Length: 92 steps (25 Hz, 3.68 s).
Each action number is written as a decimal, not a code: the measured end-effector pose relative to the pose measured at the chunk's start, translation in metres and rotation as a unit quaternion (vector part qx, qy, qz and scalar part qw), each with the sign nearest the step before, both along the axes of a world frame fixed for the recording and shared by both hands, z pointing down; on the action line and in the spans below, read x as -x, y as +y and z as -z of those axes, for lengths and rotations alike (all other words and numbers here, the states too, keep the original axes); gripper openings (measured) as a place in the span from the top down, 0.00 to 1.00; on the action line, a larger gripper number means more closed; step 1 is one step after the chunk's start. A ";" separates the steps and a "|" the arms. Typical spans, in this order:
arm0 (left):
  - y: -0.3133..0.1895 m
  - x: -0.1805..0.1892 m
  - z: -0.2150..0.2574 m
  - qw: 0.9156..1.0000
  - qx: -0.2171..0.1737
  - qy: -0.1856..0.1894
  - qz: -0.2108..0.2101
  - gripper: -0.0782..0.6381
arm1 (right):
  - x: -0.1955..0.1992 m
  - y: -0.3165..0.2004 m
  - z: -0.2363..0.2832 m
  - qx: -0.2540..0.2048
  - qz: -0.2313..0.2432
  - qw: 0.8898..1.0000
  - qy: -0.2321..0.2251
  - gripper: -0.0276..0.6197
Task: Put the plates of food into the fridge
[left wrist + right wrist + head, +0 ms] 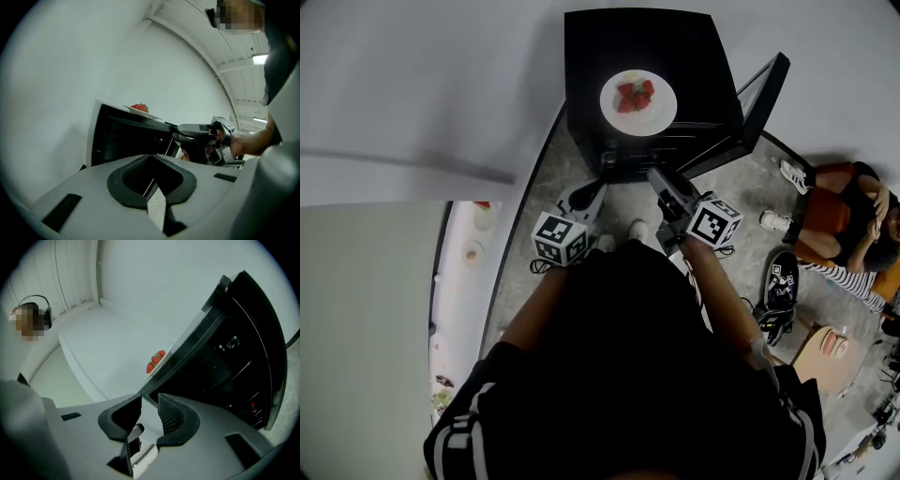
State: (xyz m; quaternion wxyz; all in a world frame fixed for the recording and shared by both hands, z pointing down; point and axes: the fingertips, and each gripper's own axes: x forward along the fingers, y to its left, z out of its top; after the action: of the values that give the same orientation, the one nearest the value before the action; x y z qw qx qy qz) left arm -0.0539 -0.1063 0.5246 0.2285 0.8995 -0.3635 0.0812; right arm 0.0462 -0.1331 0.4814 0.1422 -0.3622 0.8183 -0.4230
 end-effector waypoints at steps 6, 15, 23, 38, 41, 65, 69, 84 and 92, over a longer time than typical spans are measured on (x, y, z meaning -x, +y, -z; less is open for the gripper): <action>-0.012 -0.009 -0.001 1.000 -0.002 -0.006 -0.005 0.86 | 0.003 -0.018 0.012 -0.008 -0.005 1.000 -0.014 0.77; -0.026 -0.018 -0.004 1.000 -0.005 -0.014 -0.011 0.86 | 0.009 -0.039 0.021 0.001 -0.001 0.999 -0.050 0.73; -0.032 -0.022 -0.006 1.000 -0.005 -0.017 -0.011 0.86 | 0.009 -0.054 0.025 0.023 -0.004 0.994 -0.108 0.72; -0.033 -0.025 -0.007 1.000 -0.001 -0.020 -0.016 0.86 | 0.014 -0.075 0.033 0.043 -0.001 0.990 -0.136 0.72; -0.031 -0.025 -0.008 1.000 0.000 -0.023 -0.018 0.86 | 0.016 -0.078 0.034 0.044 0.001 0.989 -0.140 0.72; -0.026 -0.014 -0.013 1.000 0.009 -0.022 -0.013 0.86 | 0.005 -0.075 0.009 0.136 -0.044 0.963 -0.227 0.91; -0.022 -0.012 -0.012 1.000 0.008 -0.019 -0.011 0.86 | 0.005 -0.065 0.010 0.137 -0.042 0.964 -0.225 0.91; -0.020 -0.016 -0.010 0.999 -0.012 -0.027 -0.023 0.86 | 0.007 -0.041 0.007 0.165 -0.039 0.959 -0.229 0.91; -0.003 -0.020 -0.016 0.999 -0.014 -0.031 -0.034 0.86 | 0.007 -0.017 0.005 0.163 -0.035 0.961 -0.222 0.91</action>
State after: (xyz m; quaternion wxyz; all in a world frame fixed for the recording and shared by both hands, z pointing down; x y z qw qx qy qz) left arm -0.0339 -0.1095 0.5406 0.2020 0.9113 -0.3409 0.1115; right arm 0.0393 -0.1502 0.4763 0.2743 -0.3053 0.6733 -0.6150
